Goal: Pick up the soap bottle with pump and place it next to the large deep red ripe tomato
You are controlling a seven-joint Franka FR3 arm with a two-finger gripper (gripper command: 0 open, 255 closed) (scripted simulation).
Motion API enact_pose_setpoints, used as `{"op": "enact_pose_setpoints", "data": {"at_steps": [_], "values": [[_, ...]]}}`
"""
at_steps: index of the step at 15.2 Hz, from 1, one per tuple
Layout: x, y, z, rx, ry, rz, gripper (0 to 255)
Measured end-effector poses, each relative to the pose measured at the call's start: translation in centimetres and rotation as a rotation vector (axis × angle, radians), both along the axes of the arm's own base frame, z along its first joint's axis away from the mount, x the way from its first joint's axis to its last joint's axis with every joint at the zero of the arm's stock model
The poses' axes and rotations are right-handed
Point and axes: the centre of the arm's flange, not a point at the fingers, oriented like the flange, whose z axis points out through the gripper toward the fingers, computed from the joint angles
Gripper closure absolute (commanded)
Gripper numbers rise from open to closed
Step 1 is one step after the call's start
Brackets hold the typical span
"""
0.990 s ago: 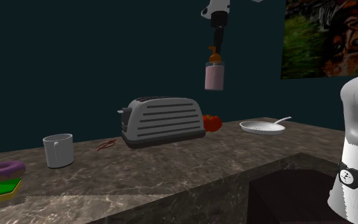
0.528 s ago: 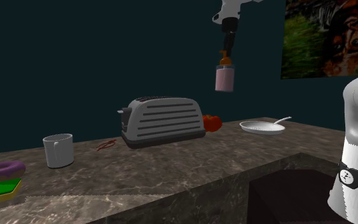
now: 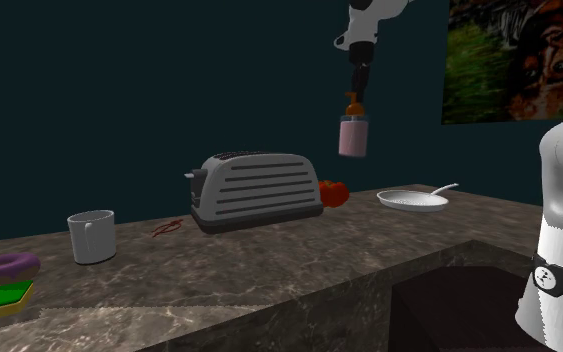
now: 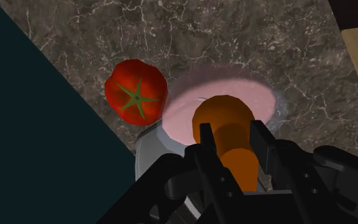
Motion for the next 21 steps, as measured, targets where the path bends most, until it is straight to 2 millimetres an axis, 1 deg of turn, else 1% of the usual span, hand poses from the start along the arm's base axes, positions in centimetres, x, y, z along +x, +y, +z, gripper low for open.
{"op": "enact_pose_setpoints", "data": {"at_steps": [21], "values": [[0.0,-0.1,-11.3,0.000,0.000,0.000,255]]}}
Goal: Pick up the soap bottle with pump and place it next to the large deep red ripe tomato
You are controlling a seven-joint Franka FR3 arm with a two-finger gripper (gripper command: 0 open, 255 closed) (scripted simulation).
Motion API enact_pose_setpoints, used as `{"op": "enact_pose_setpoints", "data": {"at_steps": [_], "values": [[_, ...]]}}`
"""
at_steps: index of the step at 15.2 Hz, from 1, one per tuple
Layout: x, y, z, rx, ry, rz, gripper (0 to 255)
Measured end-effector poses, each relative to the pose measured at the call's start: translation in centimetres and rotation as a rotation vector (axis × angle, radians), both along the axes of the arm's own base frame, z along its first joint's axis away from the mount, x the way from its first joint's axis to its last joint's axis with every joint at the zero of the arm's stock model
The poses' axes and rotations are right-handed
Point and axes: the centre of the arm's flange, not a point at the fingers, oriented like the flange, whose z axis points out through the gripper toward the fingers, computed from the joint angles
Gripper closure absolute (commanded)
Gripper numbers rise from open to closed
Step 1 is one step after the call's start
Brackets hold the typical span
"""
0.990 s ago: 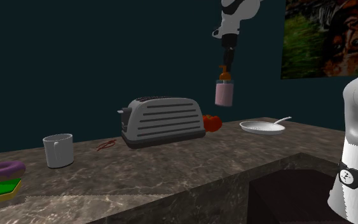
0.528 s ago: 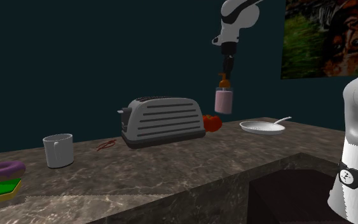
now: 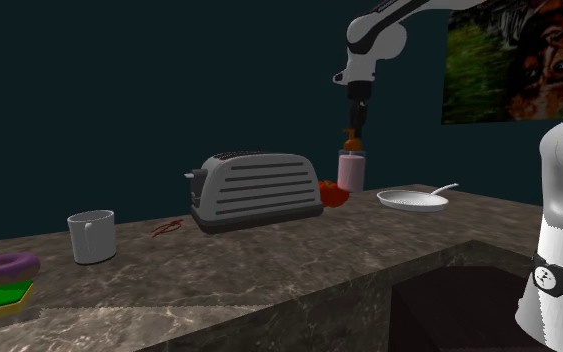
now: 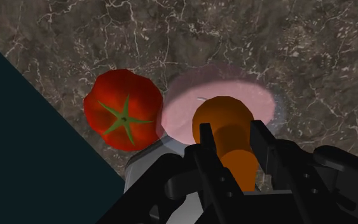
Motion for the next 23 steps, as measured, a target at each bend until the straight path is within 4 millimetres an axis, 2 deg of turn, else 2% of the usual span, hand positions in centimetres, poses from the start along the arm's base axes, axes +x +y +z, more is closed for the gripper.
{"op": "enact_pose_setpoints", "data": {"at_steps": [18,23], "values": [[-0.2,0.1,-9.3,0.000,0.000,0.000,255],[0.1,0.1,-10.0,-0.006,-0.007,0.002,255]]}}
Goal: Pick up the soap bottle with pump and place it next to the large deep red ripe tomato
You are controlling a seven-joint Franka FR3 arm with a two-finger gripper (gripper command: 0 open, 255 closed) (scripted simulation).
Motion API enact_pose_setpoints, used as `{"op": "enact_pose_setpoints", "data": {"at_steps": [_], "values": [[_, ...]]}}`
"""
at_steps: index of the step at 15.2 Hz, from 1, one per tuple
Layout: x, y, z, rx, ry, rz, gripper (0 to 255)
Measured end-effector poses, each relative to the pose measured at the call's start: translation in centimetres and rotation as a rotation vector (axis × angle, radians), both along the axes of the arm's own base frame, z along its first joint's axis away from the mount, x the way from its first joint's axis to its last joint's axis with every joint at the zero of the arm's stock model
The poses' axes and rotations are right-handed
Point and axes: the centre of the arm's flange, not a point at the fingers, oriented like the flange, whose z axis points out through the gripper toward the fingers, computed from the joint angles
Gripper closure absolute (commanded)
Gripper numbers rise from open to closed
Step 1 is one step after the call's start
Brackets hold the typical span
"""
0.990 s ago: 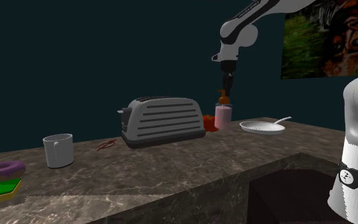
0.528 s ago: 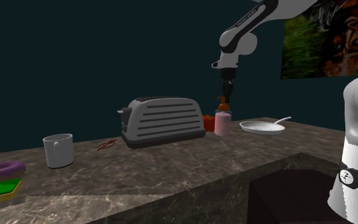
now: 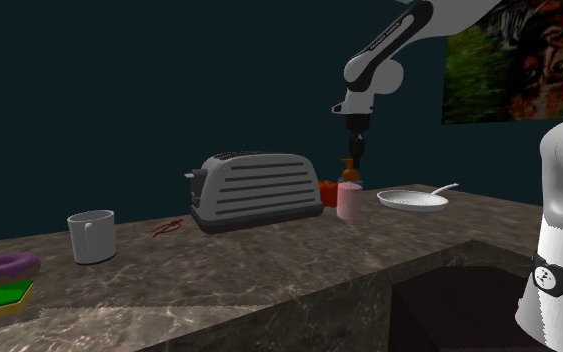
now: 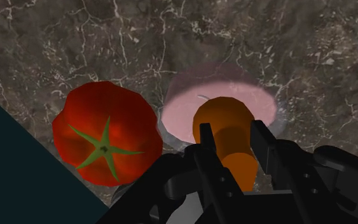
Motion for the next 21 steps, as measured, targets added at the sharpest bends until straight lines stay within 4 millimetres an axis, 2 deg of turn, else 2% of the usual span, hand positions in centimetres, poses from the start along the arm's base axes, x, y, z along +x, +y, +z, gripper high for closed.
{"op": "enact_pose_setpoints", "data": {"at_steps": [3,4,10,15,21], "values": [[0.0,0.0,0.0,0.000,0.000,0.000,255],[0.0,0.0,0.0,0.000,0.000,0.000,0],[-0.1,0.0,-0.4,0.005,0.006,-0.002,0],[-0.2,-0.1,4.2,0.004,0.005,-0.002,0],[-0.2,0.0,4.6,0.005,0.006,-0.002,0]]}}
